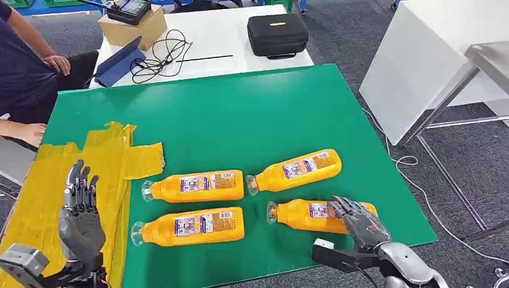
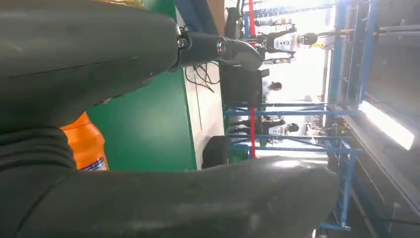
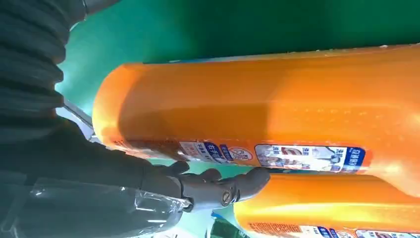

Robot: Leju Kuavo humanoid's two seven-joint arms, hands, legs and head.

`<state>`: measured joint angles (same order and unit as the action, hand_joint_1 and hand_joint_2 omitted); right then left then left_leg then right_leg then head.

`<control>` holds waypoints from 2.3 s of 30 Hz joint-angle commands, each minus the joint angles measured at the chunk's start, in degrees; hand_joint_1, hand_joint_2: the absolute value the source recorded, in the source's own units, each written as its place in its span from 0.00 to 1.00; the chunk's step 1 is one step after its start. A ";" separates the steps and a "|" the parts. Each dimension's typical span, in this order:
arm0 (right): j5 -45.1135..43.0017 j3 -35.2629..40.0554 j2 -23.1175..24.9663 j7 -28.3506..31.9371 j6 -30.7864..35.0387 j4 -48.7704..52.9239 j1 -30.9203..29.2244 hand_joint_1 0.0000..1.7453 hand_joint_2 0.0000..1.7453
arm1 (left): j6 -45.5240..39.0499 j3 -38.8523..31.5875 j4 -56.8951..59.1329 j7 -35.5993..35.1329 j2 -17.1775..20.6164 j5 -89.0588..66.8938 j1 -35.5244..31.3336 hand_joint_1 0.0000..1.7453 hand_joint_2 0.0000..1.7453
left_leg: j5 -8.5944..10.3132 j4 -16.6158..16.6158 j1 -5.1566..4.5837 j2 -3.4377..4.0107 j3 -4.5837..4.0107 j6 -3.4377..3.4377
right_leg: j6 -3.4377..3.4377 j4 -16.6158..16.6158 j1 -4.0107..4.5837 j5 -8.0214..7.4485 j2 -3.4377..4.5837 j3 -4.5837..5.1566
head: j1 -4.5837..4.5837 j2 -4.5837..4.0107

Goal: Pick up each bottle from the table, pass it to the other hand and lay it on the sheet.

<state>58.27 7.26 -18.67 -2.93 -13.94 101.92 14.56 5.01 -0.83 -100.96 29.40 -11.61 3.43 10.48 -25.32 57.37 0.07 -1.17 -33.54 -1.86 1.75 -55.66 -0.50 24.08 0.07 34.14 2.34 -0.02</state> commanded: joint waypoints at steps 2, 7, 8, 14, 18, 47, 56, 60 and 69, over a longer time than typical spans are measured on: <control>2.19 -0.25 1.98 -1.95 -1.01 -10.15 -2.73 0.00 1.00 | 0.02 -0.73 4.74 0.17 1.04 0.44 -2.60 0.00 0.00 | -0.04 -0.13 0.05 0.08 0.32 0.09 | -0.05 0.16 0.06 0.02 -0.01 -0.34 | 0.00 0.00; 3.21 -0.63 2.45 -2.07 -0.20 -11.01 -4.15 0.00 1.00 | 0.12 -1.52 4.22 0.05 0.66 0.57 -2.41 0.00 0.00 | -0.08 -0.12 0.05 0.15 0.38 0.12 | -0.07 0.15 0.07 0.04 0.04 -0.40 | 0.00 0.00; 3.28 -0.56 2.01 -2.20 -0.50 -11.34 -4.18 0.00 1.00 | 0.21 -1.44 4.38 -0.04 0.74 0.59 -2.64 0.00 0.00 | -0.04 -0.10 0.03 0.10 0.28 0.09 | -0.05 0.11 0.04 0.02 0.03 -0.29 | 0.00 0.00; 5.22 -1.21 2.23 -4.48 -0.59 -13.46 -4.50 0.00 1.00 | -0.46 -1.46 4.16 -0.30 1.35 1.22 -2.65 0.00 0.00 | -0.04 -0.10 0.05 0.09 0.34 0.08 | -0.05 0.15 0.07 0.01 0.01 -0.36 | 0.00 0.00; 5.25 -1.20 2.24 -4.49 -0.59 -13.50 -4.48 0.00 1.00 | -0.45 -1.52 4.18 -0.30 1.42 1.22 -2.49 0.00 0.00 | -0.02 -0.09 0.03 0.06 0.35 0.06 | -0.04 0.11 0.04 0.01 -0.02 -0.36 | 0.00 0.00; -6.99 -10.98 9.74 3.61 1.36 -2.29 1.23 1.00 1.00 | -2.91 -0.76 6.89 -0.39 1.64 2.85 -3.39 0.00 0.00 | -0.06 -0.07 -0.02 -0.01 0.47 0.04 | -0.03 0.08 -0.01 0.06 -0.11 -0.46 | 0.00 0.00; -30.17 -1.40 16.10 17.84 6.91 3.65 -7.50 1.00 1.00 | -3.90 -1.01 6.65 -2.96 1.11 7.78 -2.37 0.00 1.00 | -0.08 -0.05 -0.01 0.37 0.29 0.04 | -0.04 0.01 -0.03 -0.02 0.27 -0.19 | 0.00 0.00; -31.59 2.79 17.39 17.55 12.43 -2.11 -14.71 1.00 1.00 | -2.41 0.04 6.87 -3.33 1.28 9.59 -2.73 0.00 1.00 | -0.04 -0.07 0.00 0.45 0.27 0.01 | 0.00 0.06 0.00 -0.09 0.36 -0.19 | 0.00 0.00; -31.35 15.45 28.48 12.56 18.53 -35.12 -40.49 1.00 1.00 | 2.87 4.23 12.95 -7.30 2.14 17.07 -9.47 0.00 1.00 | 0.07 -0.12 0.01 0.67 0.36 0.01 | -0.04 0.08 -0.01 -0.21 0.56 -0.23 | 0.02 0.00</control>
<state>25.79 10.16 -0.57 13.73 1.38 99.92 -1.62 5.88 -0.20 -96.74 24.22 -10.99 17.07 8.08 -25.24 57.36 0.06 -1.07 -33.44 -1.96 1.79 -55.68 -0.54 24.02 0.11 34.00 2.36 -0.02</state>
